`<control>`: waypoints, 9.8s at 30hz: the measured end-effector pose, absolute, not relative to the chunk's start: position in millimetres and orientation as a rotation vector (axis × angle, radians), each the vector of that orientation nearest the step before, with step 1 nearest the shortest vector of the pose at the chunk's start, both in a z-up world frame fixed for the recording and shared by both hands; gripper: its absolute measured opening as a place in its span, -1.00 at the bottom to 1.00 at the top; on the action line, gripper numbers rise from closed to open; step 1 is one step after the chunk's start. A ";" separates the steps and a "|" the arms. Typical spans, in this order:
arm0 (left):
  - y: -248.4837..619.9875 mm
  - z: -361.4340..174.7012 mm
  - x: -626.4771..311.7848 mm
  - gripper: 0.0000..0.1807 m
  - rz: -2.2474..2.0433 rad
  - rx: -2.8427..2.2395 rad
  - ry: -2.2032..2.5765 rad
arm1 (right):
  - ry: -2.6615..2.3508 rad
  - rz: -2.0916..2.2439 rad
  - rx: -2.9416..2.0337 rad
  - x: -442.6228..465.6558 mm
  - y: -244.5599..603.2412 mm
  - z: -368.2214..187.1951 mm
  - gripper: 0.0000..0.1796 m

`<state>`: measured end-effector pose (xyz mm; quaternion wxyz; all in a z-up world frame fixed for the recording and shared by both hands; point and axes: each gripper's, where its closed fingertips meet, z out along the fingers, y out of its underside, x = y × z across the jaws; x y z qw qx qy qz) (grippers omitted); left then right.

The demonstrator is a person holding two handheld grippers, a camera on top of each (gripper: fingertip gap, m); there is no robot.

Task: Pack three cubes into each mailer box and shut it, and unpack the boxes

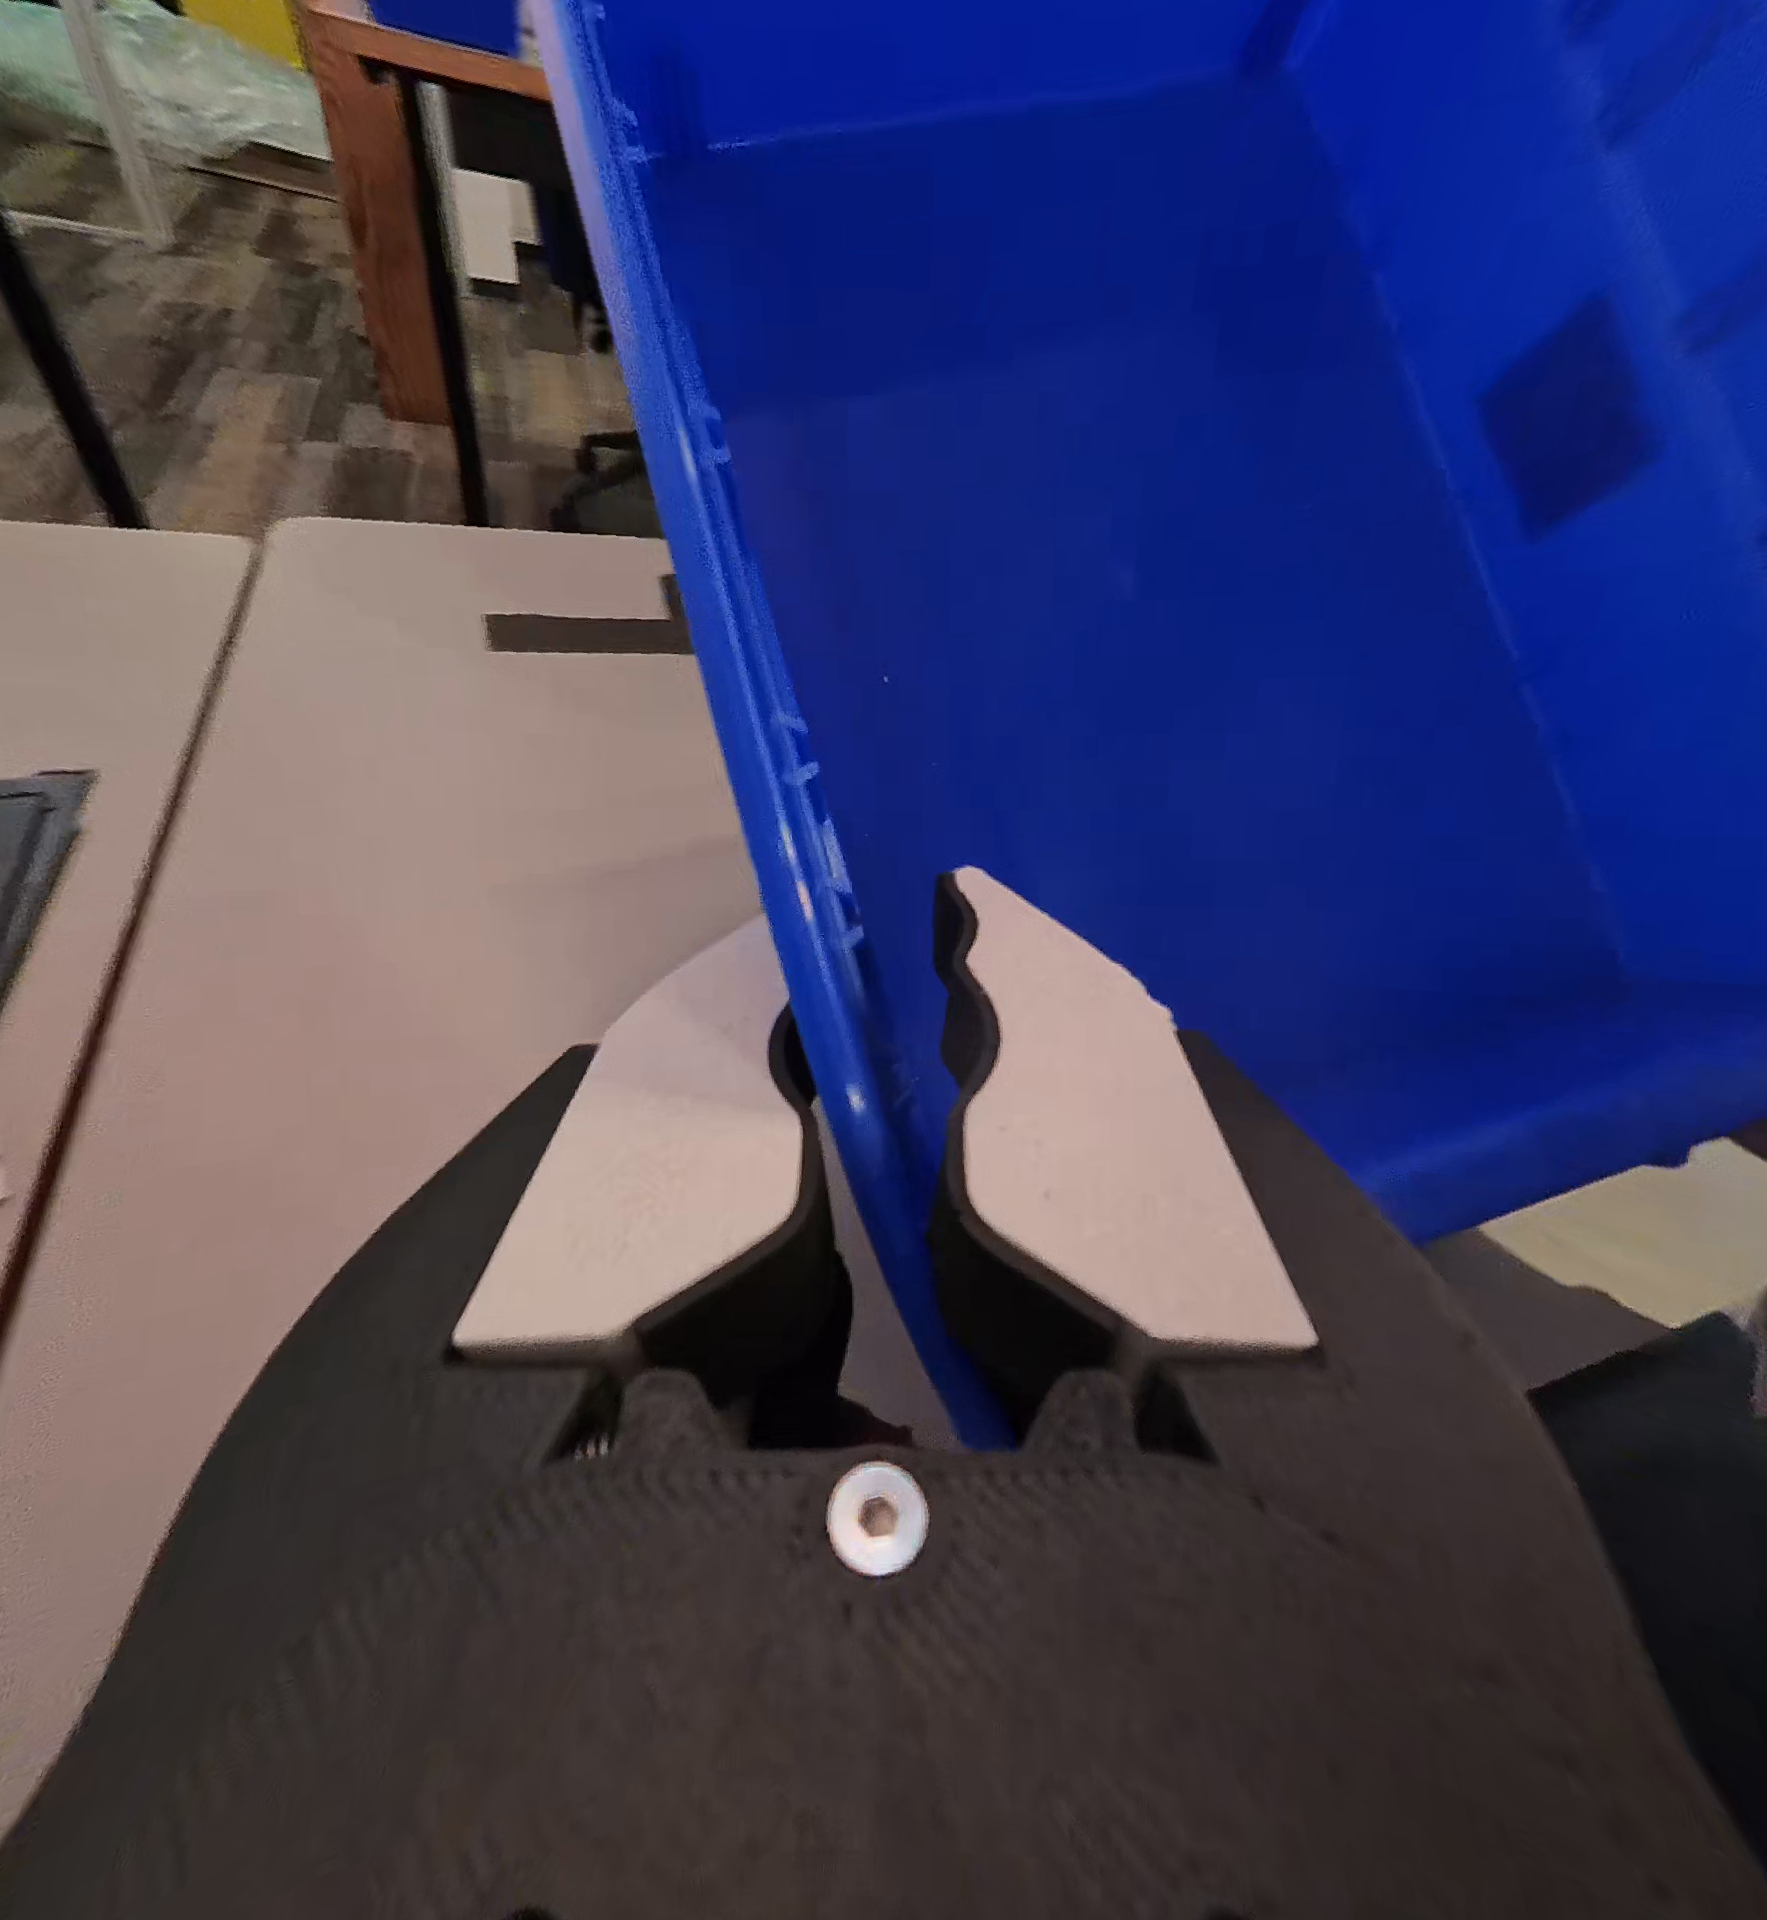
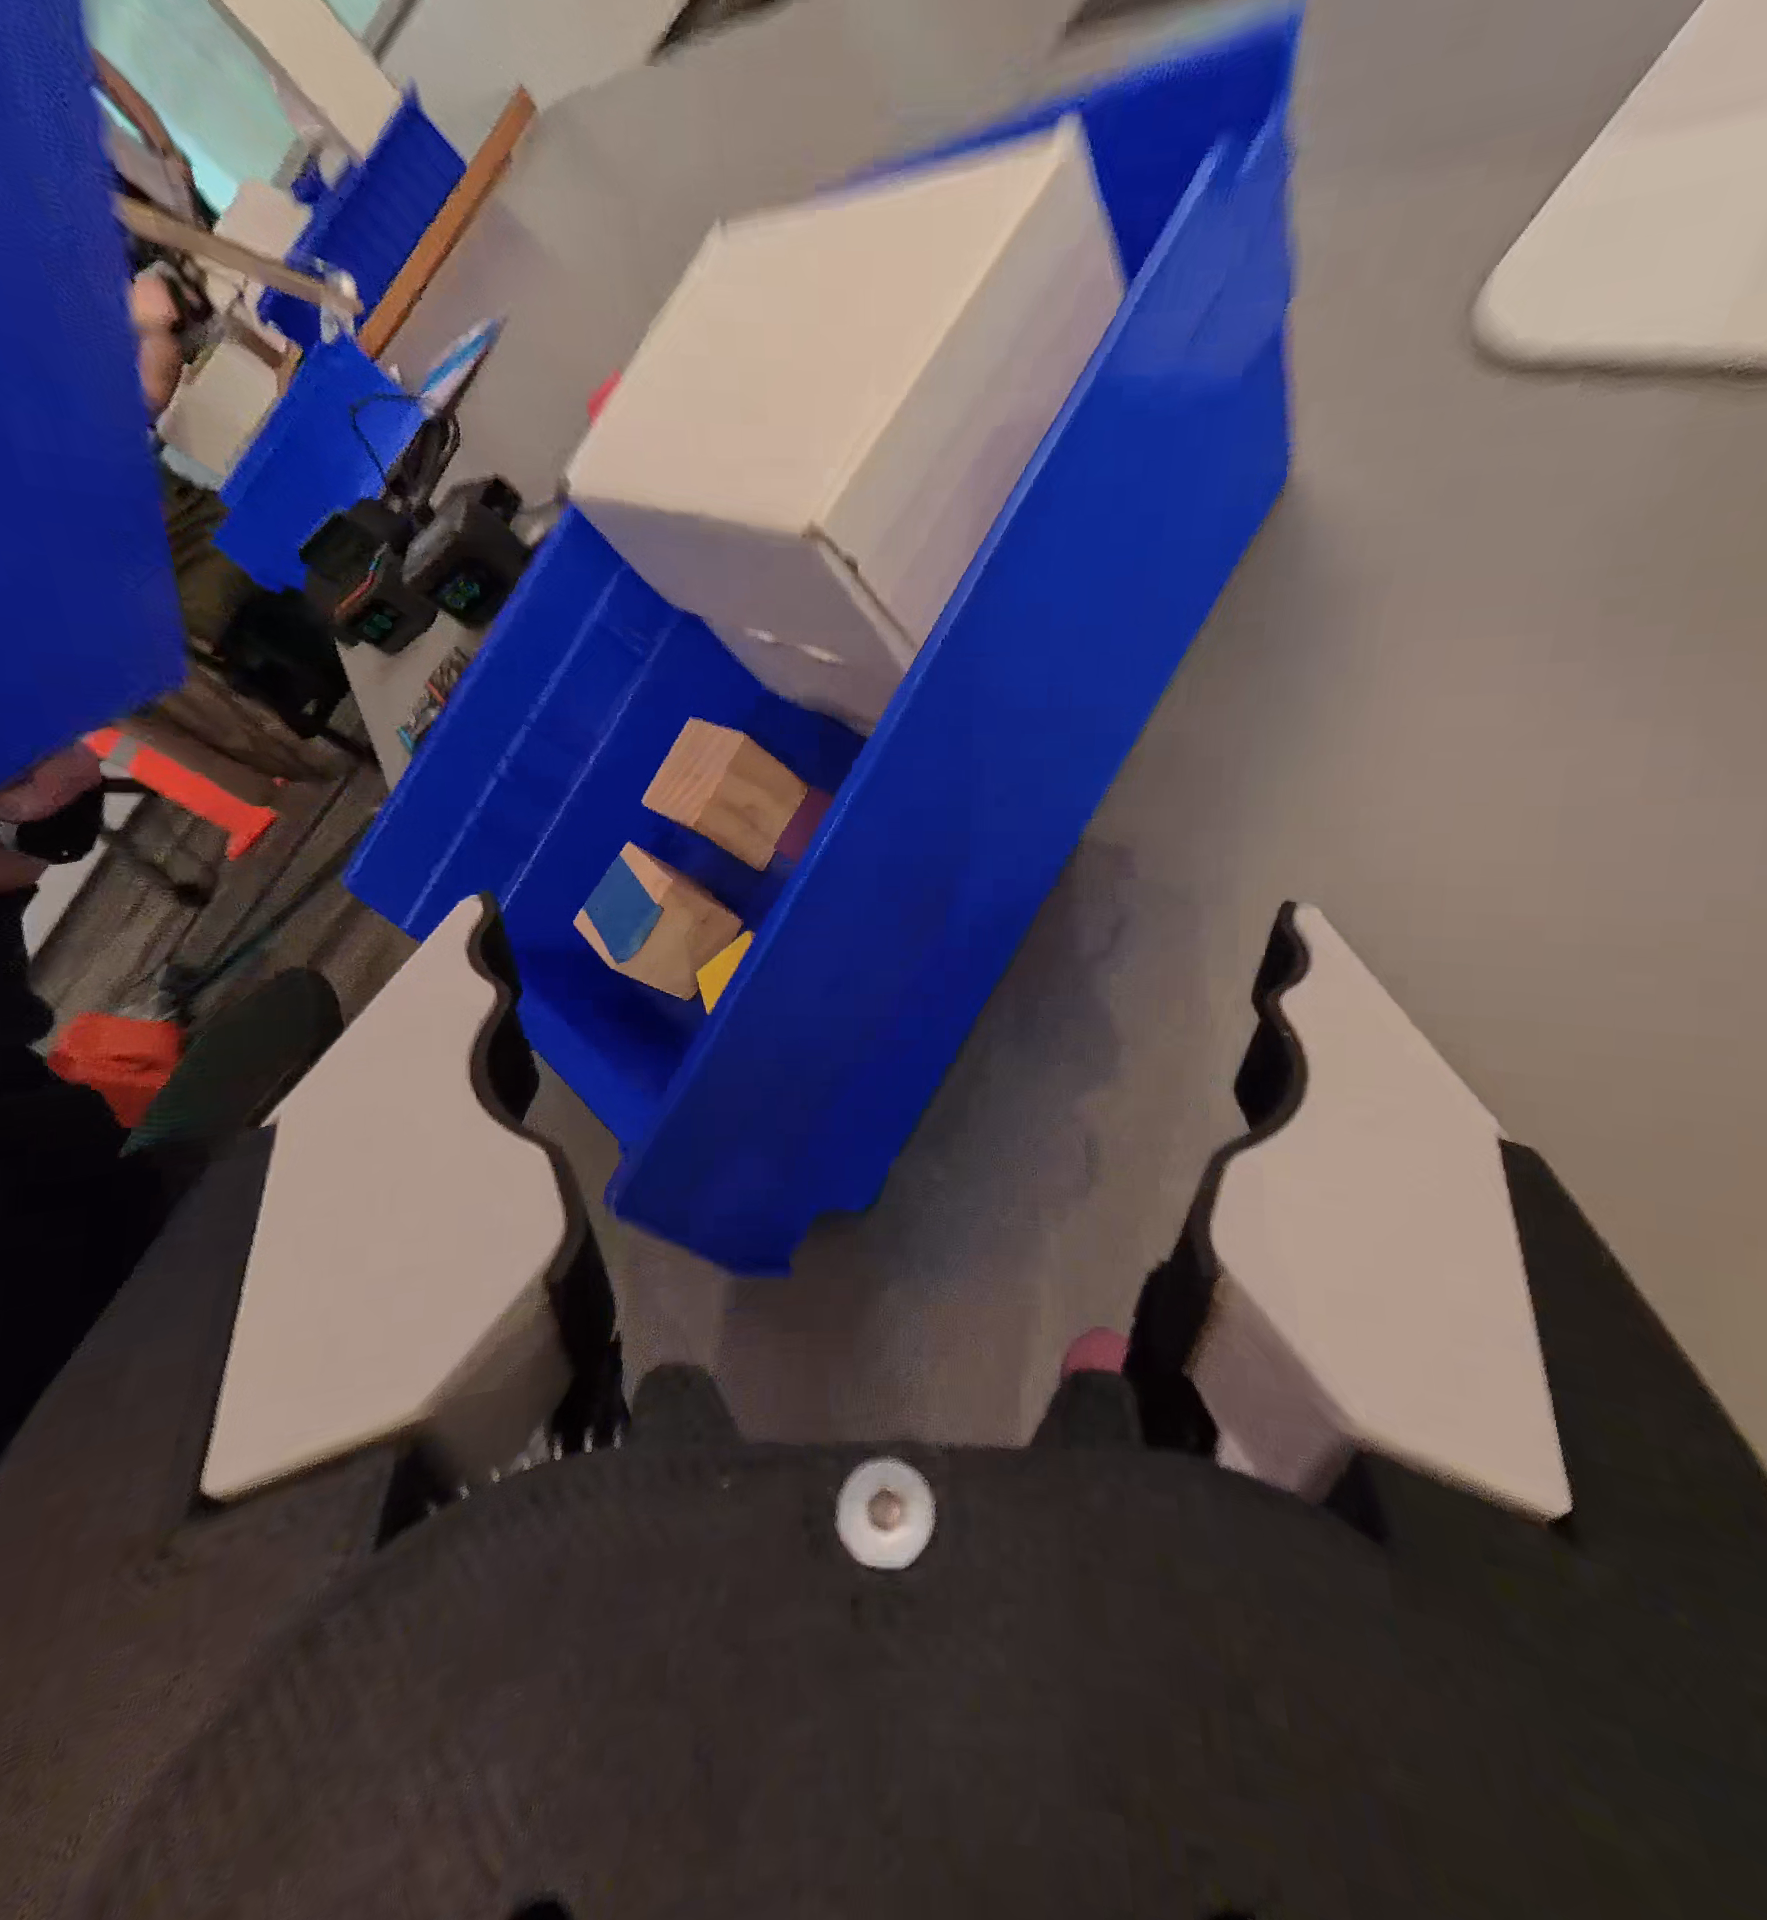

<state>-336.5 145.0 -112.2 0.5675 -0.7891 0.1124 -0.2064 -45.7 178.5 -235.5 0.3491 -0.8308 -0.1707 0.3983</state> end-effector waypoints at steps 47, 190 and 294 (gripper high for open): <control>111.5 -280.7 211.0 -0.23 -1.035 -2.153 1.136 | 0.022 0.192 -2.148 339.0 46.4 -269.2 -0.59; 176.9 -332.7 0.2 -0.01 -0.399 -2.174 1.190 | -0.867 0.322 -2.293 104.4 185.7 -322.1 0.55; 209.6 -318.7 80.8 0.48 -0.074 -2.000 2.165 | -1.323 -0.210 -1.862 126.4 159.1 -273.9 0.36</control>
